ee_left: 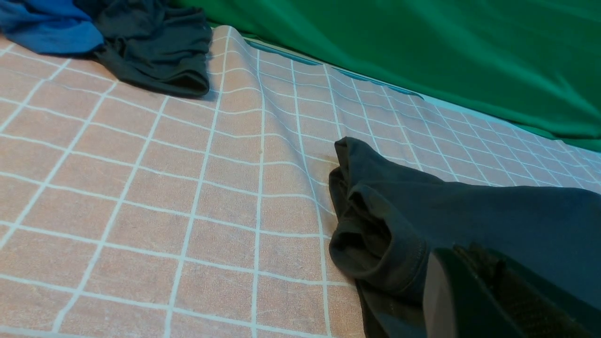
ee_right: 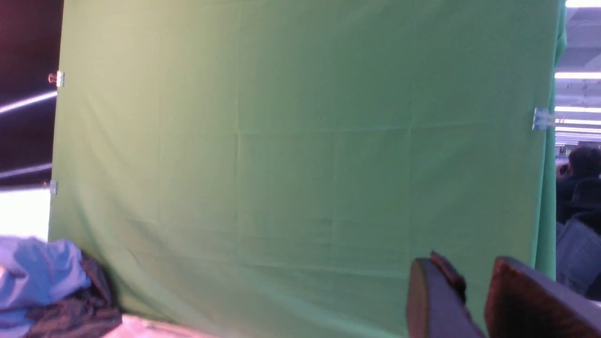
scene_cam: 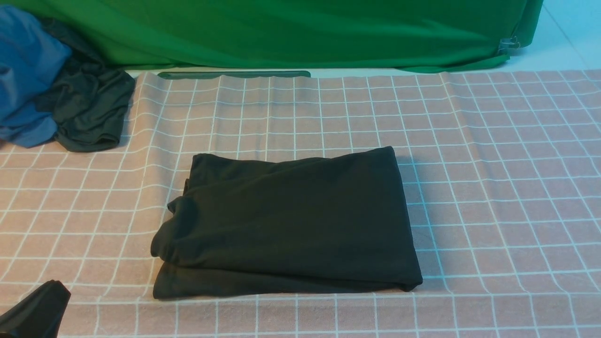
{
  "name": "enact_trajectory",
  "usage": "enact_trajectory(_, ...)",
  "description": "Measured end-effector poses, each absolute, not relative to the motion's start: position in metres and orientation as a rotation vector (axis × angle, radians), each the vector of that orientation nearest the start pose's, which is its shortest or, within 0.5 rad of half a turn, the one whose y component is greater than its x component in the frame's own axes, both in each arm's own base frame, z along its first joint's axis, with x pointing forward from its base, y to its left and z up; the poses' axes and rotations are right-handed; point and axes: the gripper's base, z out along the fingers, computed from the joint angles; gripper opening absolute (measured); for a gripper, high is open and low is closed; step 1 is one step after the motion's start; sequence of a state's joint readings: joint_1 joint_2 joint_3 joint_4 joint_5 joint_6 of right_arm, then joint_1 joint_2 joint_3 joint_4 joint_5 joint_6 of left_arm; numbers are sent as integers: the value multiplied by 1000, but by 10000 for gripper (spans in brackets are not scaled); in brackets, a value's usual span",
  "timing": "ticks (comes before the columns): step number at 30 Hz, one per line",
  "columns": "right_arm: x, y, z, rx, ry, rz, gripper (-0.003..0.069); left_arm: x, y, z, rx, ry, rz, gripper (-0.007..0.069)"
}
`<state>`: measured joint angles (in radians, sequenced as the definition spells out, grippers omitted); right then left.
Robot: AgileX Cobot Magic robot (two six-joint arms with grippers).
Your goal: Fold a long-sleeved shirt over a pink coffee tablecloth.
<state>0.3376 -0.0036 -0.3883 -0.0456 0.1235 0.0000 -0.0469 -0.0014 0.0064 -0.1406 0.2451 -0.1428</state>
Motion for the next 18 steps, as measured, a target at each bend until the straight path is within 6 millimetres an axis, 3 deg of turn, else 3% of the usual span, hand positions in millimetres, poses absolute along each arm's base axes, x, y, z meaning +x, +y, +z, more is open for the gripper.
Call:
enact_trajectory(5, 26, 7, 303, -227, 1329, 182, 217, 55, -6, 189, -177, 1730, -269, 15)
enact_trajectory(10, 51, 5, 227, -151, 1588, 25, 217, 55, -6, 189, -177, 1730, -269, 15)
enact_trajectory(13, 55, 2, 195, -111, 1709, -20, 217, 55, -6, 189, -177, 1729, -269, 15)
enact_trajectory(18, 55, -1, 187, -63, 1751, -62, 217, 55, -6, 189, -176, 1727, -269, 15)
